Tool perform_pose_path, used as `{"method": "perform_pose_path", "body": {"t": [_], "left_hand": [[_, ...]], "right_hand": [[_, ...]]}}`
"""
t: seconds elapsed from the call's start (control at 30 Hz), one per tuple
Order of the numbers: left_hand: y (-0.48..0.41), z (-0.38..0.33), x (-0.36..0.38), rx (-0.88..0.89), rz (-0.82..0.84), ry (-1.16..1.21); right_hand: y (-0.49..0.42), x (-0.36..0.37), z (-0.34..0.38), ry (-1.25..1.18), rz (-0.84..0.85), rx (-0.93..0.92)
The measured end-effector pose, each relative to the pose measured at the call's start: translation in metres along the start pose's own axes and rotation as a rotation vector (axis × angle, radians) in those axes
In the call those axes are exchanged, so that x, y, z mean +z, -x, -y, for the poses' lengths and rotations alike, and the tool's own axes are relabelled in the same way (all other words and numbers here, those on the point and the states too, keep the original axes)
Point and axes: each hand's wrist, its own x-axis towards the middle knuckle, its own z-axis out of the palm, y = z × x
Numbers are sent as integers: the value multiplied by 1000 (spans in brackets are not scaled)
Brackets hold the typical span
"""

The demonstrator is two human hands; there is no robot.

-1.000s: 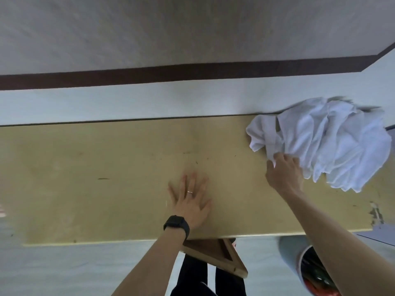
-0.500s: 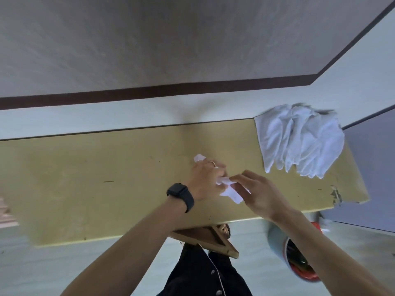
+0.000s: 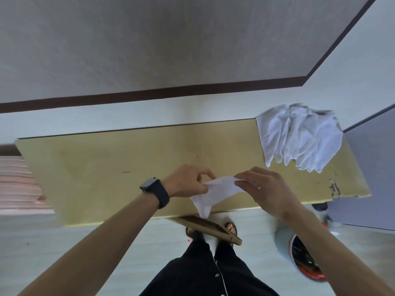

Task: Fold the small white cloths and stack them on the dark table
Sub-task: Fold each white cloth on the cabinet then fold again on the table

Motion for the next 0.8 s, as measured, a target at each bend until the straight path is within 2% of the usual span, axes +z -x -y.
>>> {"method": "perform_pose_path", "body": {"t": [0.17, 0.37, 0.47, 0.57, 0.67, 0.8], "left_hand": [[15, -1, 3, -19, 63, 76], [18, 31, -7, -37, -147, -143], [13, 41, -14, -11, -192, -194], [6, 45, -27, -62, -231, -149], [-1, 50, -49, -85, -341, -101], [-12, 49, -86, -85, -460, -158]], "right_hand": [[3, 1, 13, 6, 18, -25], [-7, 0, 12, 55, 39, 0], [-23, 1, 11, 91, 60, -21], [-46, 0, 7, 136, 33, -27], [-72, -5, 0, 161, -21, -47], [-108, -13, -2, 214, -80, -70]]}}
